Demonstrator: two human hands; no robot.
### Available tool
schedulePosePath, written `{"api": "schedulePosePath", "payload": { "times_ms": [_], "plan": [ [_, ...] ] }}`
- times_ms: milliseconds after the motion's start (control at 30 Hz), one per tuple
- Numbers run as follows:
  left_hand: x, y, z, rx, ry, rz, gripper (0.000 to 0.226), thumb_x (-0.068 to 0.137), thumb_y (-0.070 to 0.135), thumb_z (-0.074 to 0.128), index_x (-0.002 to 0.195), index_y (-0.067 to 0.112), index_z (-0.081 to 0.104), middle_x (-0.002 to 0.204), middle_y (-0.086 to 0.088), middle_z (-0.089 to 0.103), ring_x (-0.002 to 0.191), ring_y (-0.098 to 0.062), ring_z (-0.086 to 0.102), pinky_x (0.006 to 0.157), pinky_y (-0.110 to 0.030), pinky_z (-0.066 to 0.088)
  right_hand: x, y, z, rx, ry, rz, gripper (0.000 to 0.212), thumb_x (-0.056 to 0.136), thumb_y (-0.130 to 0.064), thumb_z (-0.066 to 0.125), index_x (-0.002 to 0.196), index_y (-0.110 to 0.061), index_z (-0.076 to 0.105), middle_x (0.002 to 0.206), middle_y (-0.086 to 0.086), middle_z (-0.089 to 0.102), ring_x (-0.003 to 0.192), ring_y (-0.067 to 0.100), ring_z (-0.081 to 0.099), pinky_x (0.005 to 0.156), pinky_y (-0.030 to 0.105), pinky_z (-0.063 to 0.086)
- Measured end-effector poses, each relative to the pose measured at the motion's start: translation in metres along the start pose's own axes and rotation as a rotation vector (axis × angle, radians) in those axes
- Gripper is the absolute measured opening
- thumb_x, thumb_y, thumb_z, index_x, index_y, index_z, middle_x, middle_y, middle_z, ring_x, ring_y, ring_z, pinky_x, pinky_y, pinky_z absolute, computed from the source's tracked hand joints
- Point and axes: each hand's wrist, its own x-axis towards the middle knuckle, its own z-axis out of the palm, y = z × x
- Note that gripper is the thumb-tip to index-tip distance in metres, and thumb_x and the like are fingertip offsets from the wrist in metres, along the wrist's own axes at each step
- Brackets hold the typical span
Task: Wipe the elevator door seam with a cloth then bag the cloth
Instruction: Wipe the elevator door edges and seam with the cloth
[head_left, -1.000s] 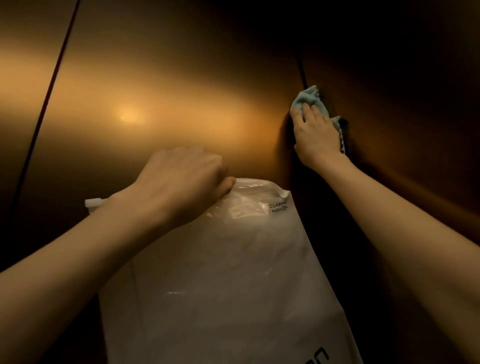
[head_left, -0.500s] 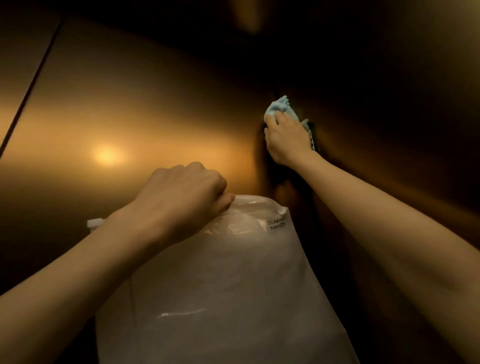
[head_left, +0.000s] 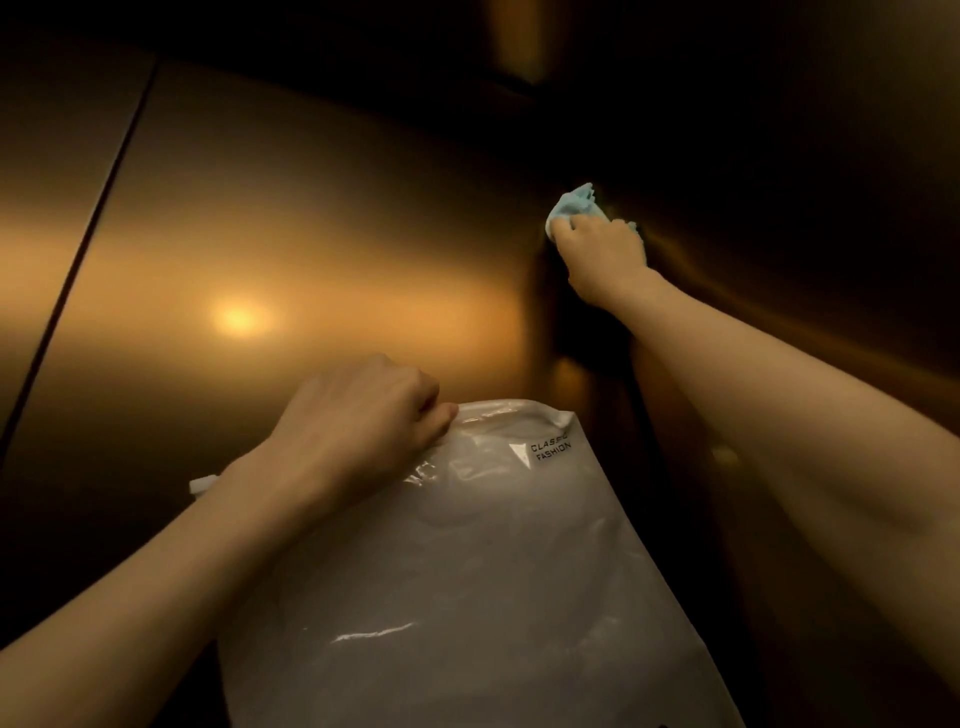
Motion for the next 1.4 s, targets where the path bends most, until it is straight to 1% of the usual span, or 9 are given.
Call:
{"api": "schedulePosePath", "payload": {
  "times_ms": [300, 500, 667, 833, 933, 1067, 1133, 1300, 1400],
  "plan": [
    [-0.042, 0.002, 0.0, -0.13, 0.023, -0.02, 0.043, 0.091, 0.052, 0.042, 0.058, 0.023, 0.038, 0.075, -0.001, 0.051, 0.071, -0.025, 0.047, 0.057, -0.031, 0.031, -0.071, -0.005, -0.002, -0.069, 0.057, -0.067, 0.041, 0.085, -0.008, 0.057, 0.124, -0.004, 0.045, 0.121, 0.021, 0.054, 0.109, 0.035, 0.052, 0.084, 0.039, 0.044],
    [-0.123, 0.007, 0.007, -0.179, -0.026, -0.058, 0.038, 0.09, 0.055, 0.039, 0.063, 0.028, 0.045, 0.071, 0.006, 0.051, 0.065, -0.014, 0.049, 0.051, -0.029, 0.03, -0.168, -0.025, -0.002, 0.057, 0.03, 0.024, 0.034, 0.086, -0.006, 0.054, 0.12, -0.004, 0.049, 0.12, 0.019, 0.056, 0.108, 0.036, 0.051, 0.084, 0.041, 0.044],
    [-0.169, 0.008, 0.011, -0.175, -0.13, -0.112, 0.037, 0.091, 0.057, 0.035, 0.076, 0.028, 0.054, 0.073, 0.007, 0.054, 0.07, -0.012, 0.054, 0.059, -0.03, 0.041, -0.231, -0.043, -0.007, 0.168, -0.042, 0.202, 0.032, 0.085, -0.007, 0.059, 0.115, -0.002, 0.05, 0.122, 0.018, 0.054, 0.109, 0.036, 0.048, 0.088, 0.041, 0.042],
    [-0.206, 0.009, 0.013, -0.205, -0.184, -0.12, 0.037, 0.091, 0.057, 0.034, 0.076, 0.029, 0.052, 0.072, 0.007, 0.053, 0.072, -0.015, 0.056, 0.064, -0.033, 0.047, -0.281, -0.057, 0.0, 0.16, -0.036, 0.209, 0.061, 0.081, 0.002, 0.059, 0.137, 0.002, 0.035, 0.122, 0.027, 0.051, 0.106, 0.041, 0.051, 0.085, 0.046, 0.046],
    [-0.23, 0.009, 0.011, -0.21, -0.203, -0.109, 0.035, 0.09, 0.057, 0.033, 0.076, 0.031, 0.051, 0.069, 0.009, 0.053, 0.068, -0.009, 0.055, 0.061, -0.032, 0.048, -0.307, -0.059, 0.003, 0.141, -0.018, 0.19, 0.061, 0.081, 0.006, 0.055, 0.138, 0.005, 0.034, 0.117, 0.032, 0.052, 0.099, 0.046, 0.051, 0.077, 0.05, 0.047],
    [-0.26, 0.015, 0.009, -0.205, -0.268, -0.082, 0.033, 0.09, 0.057, 0.029, 0.073, 0.033, 0.044, 0.067, 0.009, 0.052, 0.062, -0.003, 0.051, 0.054, -0.02, 0.041, -0.345, -0.065, 0.006, 0.187, -0.009, 0.205, 0.053, 0.078, 0.012, 0.056, 0.129, 0.006, 0.045, 0.105, 0.031, 0.055, 0.087, 0.046, 0.053, 0.066, 0.049, 0.049],
    [-0.273, 0.018, 0.01, -0.198, -0.302, -0.085, 0.034, 0.091, 0.058, 0.028, 0.07, 0.033, 0.04, 0.065, 0.009, 0.049, 0.06, -0.003, 0.049, 0.051, -0.018, 0.037, -0.365, -0.068, 0.007, 0.27, -0.023, 0.217, 0.049, 0.079, 0.012, 0.056, 0.127, 0.005, 0.048, 0.105, 0.029, 0.054, 0.089, 0.045, 0.051, 0.064, 0.048, 0.05],
    [-0.304, 0.032, 0.016, -0.222, -0.373, -0.148, 0.037, 0.09, 0.059, 0.028, 0.074, 0.03, 0.045, 0.064, 0.009, 0.049, 0.064, -0.005, 0.052, 0.059, -0.026, 0.047, -0.423, -0.074, 0.006, 0.423, -0.083, 0.261, 0.051, 0.08, 0.009, 0.06, 0.129, 0.001, 0.048, 0.106, 0.025, 0.053, 0.094, 0.042, 0.049, 0.065, 0.048, 0.05],
    [-0.317, 0.049, 0.015, -0.244, -0.414, -0.157, 0.036, 0.09, 0.058, 0.029, 0.075, 0.029, 0.047, 0.064, 0.009, 0.05, 0.063, -0.004, 0.051, 0.054, -0.022, 0.041, -0.459, -0.073, 0.004, 0.427, -0.157, 0.261, 0.053, 0.079, 0.008, 0.062, 0.13, 0.001, 0.047, 0.109, 0.025, 0.052, 0.095, 0.042, 0.049, 0.066, 0.048, 0.051]
  ]
}}
